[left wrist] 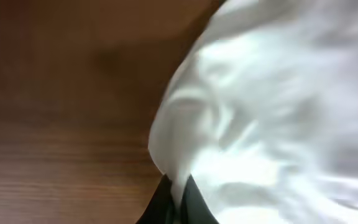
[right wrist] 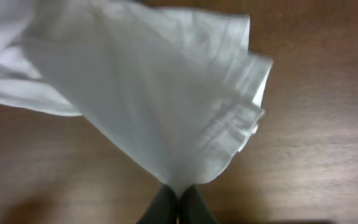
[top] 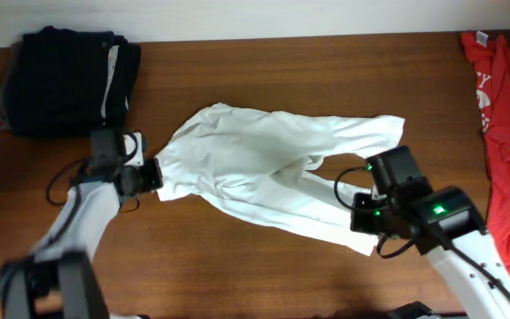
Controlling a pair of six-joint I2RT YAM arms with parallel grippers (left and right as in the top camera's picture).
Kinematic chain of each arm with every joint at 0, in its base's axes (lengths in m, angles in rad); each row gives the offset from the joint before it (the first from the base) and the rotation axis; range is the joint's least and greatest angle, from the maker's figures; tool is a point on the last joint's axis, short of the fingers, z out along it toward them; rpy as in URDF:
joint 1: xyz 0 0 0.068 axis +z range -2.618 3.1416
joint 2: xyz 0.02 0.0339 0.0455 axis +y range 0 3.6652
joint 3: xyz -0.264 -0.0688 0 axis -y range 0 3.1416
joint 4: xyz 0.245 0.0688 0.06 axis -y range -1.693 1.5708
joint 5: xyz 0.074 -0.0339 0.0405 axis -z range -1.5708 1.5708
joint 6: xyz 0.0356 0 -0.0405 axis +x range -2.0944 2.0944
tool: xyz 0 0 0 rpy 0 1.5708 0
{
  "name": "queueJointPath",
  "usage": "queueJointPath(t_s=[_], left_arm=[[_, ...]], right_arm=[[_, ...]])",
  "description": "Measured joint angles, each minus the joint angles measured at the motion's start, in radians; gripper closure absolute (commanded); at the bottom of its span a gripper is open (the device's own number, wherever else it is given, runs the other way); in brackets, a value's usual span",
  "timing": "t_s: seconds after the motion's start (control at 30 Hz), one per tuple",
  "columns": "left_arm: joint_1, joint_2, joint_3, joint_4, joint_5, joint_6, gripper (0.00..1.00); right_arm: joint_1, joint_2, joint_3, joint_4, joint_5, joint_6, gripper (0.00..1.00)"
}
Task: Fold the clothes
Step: 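Lift and stretch the T-shirt between both grippers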
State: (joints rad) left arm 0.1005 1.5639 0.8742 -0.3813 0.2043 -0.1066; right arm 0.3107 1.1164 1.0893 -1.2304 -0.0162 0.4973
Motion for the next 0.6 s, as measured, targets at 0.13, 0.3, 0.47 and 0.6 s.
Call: queueJointPath(t_s=[0.13,0.3,0.47,0.6], left_arm=[[0.0,-0.288,0.003,-0.081,0.071,-0.007,0.99],[-0.001,-0.705,0.014,-0.104,0.111,-0.011,0.99],[-0.001,-1.043,0.057,-0.116,0.064,-0.054,0.99],[-0.001,-1.162,0.127,-0.171,0.037,-0.074,0.99]], right_arm=[[0.0,0.003,0.178,-0.075,-0.003,-0.011,0.96],[0.0,0.0,0.428,-0.201,0.008,-0.027,0.96],[0.0,-0.001,0.635,-0.331,0.016,-0.031,0.96],[0.0,-0.007,0.766,-0.39,0.016,-0.031,0.96]])
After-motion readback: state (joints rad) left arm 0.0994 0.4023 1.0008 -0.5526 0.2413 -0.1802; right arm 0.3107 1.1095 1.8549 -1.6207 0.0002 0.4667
